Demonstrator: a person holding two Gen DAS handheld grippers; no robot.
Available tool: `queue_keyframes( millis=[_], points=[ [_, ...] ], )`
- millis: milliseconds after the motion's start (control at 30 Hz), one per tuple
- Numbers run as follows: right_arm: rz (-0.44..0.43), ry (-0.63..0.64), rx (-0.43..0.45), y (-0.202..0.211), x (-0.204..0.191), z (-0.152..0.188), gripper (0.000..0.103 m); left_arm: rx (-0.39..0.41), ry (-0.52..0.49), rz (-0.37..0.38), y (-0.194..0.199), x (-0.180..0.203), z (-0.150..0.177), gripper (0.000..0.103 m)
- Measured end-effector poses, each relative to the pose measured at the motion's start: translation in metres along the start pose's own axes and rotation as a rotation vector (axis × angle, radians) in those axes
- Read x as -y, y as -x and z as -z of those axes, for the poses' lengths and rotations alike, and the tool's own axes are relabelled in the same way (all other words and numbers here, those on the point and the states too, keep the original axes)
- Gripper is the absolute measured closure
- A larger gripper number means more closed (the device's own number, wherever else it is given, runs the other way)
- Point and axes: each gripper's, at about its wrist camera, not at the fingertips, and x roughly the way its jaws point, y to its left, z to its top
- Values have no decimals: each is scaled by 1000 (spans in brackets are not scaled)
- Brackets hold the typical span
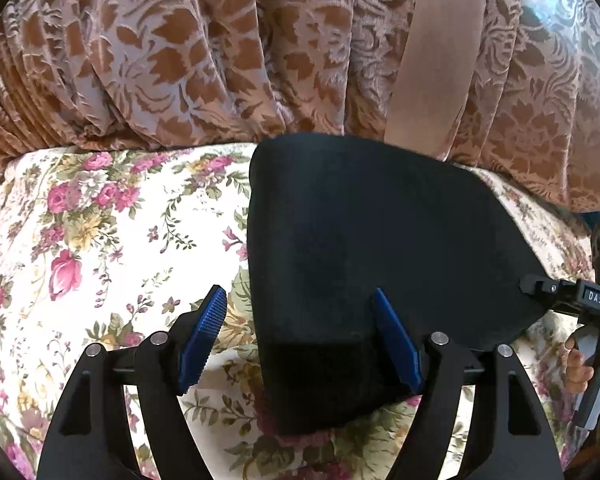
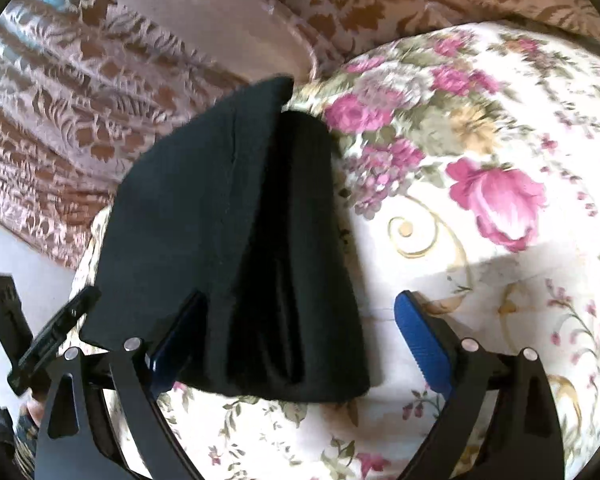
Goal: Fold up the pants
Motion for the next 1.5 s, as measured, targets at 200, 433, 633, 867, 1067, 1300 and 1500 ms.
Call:
queue_keyframes(
  millis=[200, 433, 633, 867, 1067, 1300, 1500],
  points=[
    [74, 43, 108, 43, -24, 13, 3, 57, 22, 4, 37, 11, 11, 15],
    [182, 112, 159, 59, -59, 58, 2, 78, 31, -16, 68, 27, 40, 13],
    [314, 181, 205, 61, -93, 104, 2, 56, 37, -81, 83, 37, 77, 7],
    [375, 204, 221, 62, -108, 132, 2, 37, 55, -106, 96, 37, 102, 3],
    [396, 261, 269, 72, -125, 139, 2, 78, 49, -123, 111, 41, 104, 3],
    [390, 256, 275, 76, -127, 142, 2, 111, 33, -161, 120, 48, 103, 3],
    [388, 269, 281, 78, -130, 143, 2, 115, 59, -161, 122, 45, 102, 3]
  ],
)
